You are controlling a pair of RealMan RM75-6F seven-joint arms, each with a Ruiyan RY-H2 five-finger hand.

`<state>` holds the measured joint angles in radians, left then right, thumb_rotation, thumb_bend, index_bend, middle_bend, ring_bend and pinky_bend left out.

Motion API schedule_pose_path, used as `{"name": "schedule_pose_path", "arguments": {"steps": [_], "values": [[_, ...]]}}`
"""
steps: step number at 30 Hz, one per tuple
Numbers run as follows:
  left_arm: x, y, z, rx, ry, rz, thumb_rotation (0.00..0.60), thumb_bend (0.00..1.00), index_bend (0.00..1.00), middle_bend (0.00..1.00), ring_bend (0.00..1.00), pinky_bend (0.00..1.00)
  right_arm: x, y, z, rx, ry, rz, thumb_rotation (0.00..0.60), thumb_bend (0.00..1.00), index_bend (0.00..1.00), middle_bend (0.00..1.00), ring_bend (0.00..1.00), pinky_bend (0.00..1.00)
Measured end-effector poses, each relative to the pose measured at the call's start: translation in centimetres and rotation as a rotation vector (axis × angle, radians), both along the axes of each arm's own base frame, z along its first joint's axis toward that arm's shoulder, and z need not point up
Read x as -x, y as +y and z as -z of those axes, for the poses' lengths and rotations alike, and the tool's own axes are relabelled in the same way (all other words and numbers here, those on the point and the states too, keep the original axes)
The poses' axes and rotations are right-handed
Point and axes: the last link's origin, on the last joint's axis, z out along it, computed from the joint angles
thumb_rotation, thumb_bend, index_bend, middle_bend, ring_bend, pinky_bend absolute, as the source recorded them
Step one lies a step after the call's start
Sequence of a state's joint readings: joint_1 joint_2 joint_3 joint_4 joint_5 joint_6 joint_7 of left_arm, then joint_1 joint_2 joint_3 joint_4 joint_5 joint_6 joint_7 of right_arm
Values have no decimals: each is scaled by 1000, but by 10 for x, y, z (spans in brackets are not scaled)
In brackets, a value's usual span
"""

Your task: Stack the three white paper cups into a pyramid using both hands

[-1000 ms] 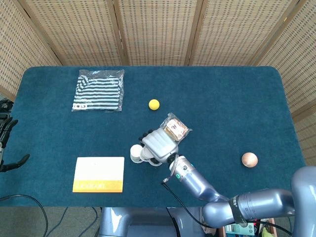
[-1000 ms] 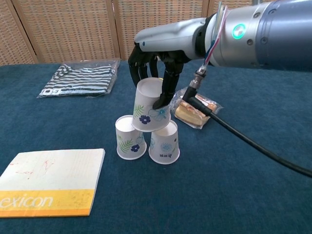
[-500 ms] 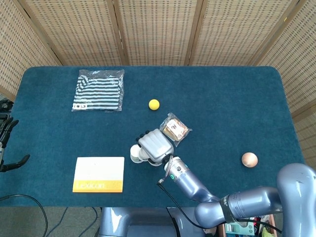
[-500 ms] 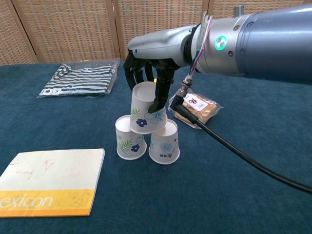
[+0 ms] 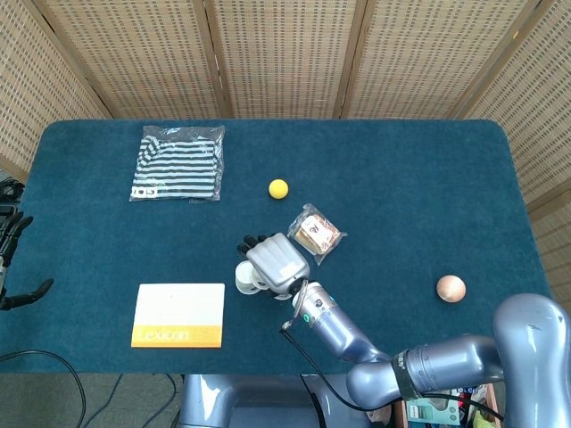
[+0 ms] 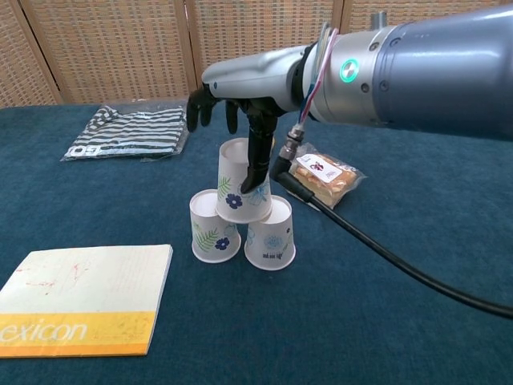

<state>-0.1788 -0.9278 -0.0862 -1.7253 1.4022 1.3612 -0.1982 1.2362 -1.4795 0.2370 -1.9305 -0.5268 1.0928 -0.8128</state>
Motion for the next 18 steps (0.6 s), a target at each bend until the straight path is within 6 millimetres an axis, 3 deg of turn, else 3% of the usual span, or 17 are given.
{"name": "schedule_pose_path", "arguments": {"steps": [9,18], "values": [[0,0,0,-3,0,0,600,276,0,0,0,0,1,-1,-14,26,-10,-21,600,0,121,125,220,328],[0,-2,-1,-11,0,1,600,276,0,0,0,0,34,-14,-63,206,-14,-133,600,0,121,145,213,293]]}}
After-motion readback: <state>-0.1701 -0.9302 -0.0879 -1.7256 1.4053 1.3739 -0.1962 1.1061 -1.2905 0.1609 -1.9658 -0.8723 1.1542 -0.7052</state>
